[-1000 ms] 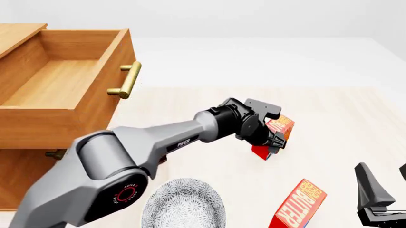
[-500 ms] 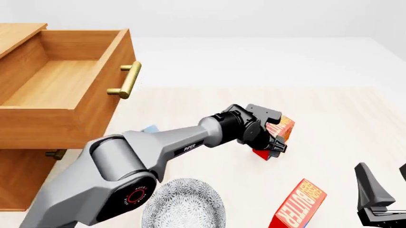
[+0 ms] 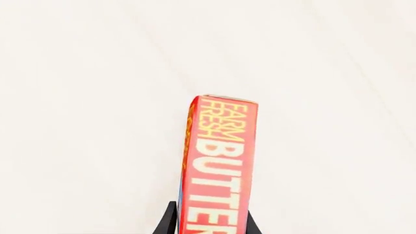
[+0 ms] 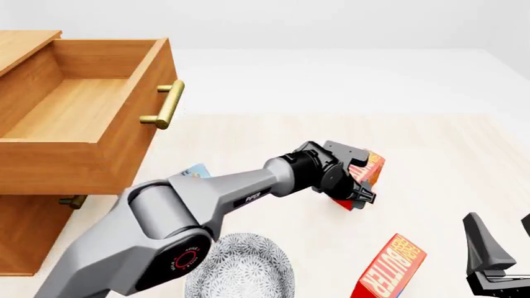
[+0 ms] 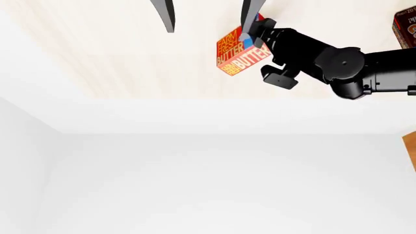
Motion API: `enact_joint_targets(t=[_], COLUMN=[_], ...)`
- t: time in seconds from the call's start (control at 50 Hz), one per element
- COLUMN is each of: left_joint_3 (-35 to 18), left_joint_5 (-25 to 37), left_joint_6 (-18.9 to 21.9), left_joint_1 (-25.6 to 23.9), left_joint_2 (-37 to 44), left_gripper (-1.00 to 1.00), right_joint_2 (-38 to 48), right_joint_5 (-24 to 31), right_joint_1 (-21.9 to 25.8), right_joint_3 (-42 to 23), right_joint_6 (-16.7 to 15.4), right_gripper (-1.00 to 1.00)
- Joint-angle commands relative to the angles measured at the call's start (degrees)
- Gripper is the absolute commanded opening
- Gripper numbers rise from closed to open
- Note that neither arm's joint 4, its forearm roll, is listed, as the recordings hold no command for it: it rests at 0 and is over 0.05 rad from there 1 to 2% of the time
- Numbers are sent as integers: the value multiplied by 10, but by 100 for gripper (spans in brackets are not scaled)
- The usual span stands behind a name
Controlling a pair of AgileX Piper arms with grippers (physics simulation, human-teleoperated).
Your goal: Put the butter at the front in the top drawer of the cabinet and close it.
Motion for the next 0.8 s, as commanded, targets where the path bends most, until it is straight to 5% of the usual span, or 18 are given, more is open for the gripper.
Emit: enact_joint_targets(t=[0.02,0.8], left_joint_3=[-6,94], left_joint_5=[17,19], left_joint_6=[22,35], left_joint_1=[-21,-24], left_joint_2=[10,-170], left_gripper=[-100,-100], right_joint_2=[-6,-6], right_joint_5=[5,5], right_joint_1=[0,0], right_joint_3=[1,1], right_joint_6=[0,0], right_gripper=[100,100])
